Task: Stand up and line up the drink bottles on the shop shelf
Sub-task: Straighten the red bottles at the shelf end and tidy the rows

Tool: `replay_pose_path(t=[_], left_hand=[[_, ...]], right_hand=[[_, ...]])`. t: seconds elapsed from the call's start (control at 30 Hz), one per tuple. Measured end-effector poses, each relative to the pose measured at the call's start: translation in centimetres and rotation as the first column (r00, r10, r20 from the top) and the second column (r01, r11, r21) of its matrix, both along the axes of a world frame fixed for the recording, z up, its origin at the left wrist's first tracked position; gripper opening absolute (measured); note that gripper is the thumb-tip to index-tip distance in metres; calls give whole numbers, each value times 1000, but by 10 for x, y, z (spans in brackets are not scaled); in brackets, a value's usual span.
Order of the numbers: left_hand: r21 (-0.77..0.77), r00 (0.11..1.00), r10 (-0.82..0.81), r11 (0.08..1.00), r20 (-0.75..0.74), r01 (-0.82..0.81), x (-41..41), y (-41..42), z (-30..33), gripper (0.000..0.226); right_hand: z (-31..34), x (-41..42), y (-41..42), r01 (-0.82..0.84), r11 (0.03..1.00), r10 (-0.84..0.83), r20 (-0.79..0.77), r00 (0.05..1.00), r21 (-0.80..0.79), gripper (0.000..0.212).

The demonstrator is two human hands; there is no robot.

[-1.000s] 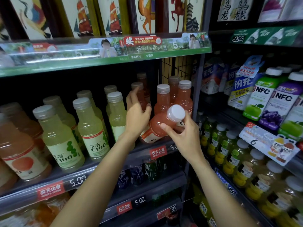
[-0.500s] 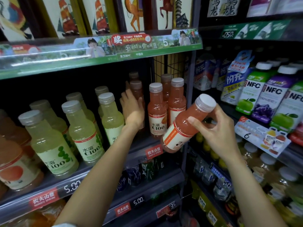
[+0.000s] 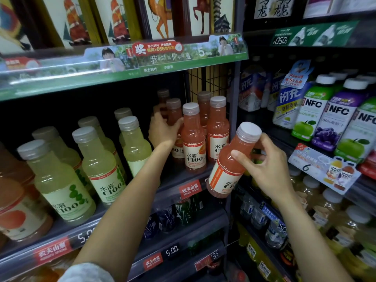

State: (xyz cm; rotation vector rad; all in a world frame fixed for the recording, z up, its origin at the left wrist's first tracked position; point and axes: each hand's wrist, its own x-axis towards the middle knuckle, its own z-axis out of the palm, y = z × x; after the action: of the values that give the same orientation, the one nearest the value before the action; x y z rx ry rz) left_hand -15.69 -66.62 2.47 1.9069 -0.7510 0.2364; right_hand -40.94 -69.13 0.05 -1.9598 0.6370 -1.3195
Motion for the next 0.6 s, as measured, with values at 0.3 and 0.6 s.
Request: replay_pose_path(t=[0.3,0.6], left_hand=[[57,994,-97,993,-55,100,8,0,1,53],[45,996,-85,995,27,84,8,0,-3,52]], right_hand=[[-1,-2,1,17,1000,-17,-19,1000,3,44],[-1,4,1,-8,1000,9,-11,1000,29,47]])
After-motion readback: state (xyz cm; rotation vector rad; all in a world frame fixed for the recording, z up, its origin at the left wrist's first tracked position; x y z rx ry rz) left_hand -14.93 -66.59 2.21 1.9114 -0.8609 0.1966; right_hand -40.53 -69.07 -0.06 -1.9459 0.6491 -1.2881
